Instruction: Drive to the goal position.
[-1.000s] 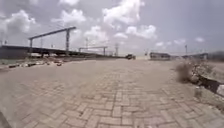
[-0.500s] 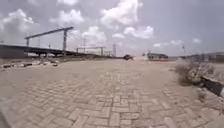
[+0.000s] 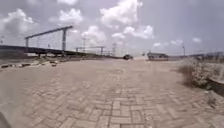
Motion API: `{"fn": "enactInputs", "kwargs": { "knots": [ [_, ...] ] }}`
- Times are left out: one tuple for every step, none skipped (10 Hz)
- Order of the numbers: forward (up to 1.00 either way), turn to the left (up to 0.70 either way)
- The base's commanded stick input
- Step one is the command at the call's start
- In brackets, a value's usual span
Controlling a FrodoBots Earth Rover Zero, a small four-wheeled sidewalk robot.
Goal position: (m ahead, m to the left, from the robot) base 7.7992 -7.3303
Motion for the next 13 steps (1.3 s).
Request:
{"fn": "enactInputs", "kwargs": {
  "knots": [
    [0.45,-0.14],
    [0.45,-0.27],
    [0.45,-0.27],
    [0.45,-0.27],
    [0.45,-0.27],
    [0.45,-0.27],
    [0.45,-0.27],
    [0.45,-0.27],
    [0.45,-0.27],
    [0.45,-0.24],
    [0.45,0.00],
    [0.45,0.00],
    [0.45,0.00]
  ]
}}
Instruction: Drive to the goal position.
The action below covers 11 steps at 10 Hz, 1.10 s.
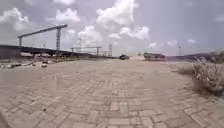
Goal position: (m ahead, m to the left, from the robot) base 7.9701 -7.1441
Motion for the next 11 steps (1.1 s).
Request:
{"fn": "enactInputs", "kwargs": {
  "knots": [
    [0.45,0.00],
    [0.55,0.00],
    [0.69,0.00],
    [0.70,0.00],
    [0.70,0.00],
    [0.70,0.00],
    [0.70,0.00],
    [0.70,0.00],
    [0.70,0.00],
    [0.70,0.00],
    [0.70,0.00]
  ]
}}
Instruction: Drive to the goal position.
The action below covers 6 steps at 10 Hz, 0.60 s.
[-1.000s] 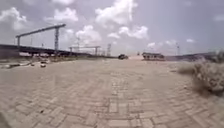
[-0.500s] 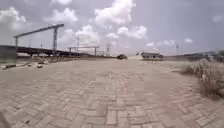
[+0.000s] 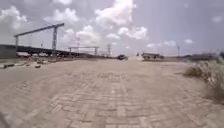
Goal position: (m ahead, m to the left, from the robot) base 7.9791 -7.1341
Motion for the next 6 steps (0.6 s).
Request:
{"fn": "enactInputs", "kwargs": {
  "knots": [
    [0.70,0.00],
    [0.70,0.00],
    [0.70,0.00],
    [0.70,0.00],
    [0.70,-0.01],
    [0.70,-0.03]
  ]
}}
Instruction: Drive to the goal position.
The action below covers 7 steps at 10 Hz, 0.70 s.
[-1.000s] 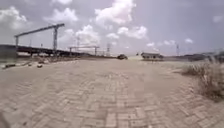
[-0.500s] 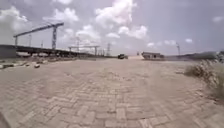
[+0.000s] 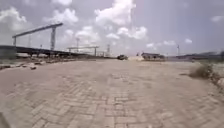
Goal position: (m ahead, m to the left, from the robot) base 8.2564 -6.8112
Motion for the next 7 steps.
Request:
{"fn": "enactInputs", "kwargs": {
  "knots": [
    [0.70,-0.14],
    [0.70,-0.14],
    [0.70,-0.14],
    [0.70,-0.14],
    [0.70,-0.14],
    [0.70,-0.14],
    [0.70,-0.14]
  ]
}}
